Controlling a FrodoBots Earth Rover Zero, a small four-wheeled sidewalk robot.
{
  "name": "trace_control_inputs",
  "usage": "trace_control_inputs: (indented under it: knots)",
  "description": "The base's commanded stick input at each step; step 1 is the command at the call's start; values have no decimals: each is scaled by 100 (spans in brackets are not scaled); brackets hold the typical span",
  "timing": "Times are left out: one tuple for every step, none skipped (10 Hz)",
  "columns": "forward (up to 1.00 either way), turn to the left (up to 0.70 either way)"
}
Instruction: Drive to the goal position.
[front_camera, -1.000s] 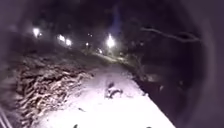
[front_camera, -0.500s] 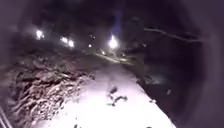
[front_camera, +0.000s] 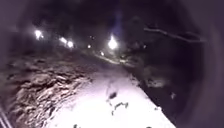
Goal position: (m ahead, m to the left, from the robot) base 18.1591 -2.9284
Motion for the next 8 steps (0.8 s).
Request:
trace_control_inputs:
  knots:
    - [45, 0]
    - [45, 0]
    - [45, 0]
    - [45, 0]
    - [45, 0]
    - [45, 0]
    - [45, 0]
    - [44, 0]
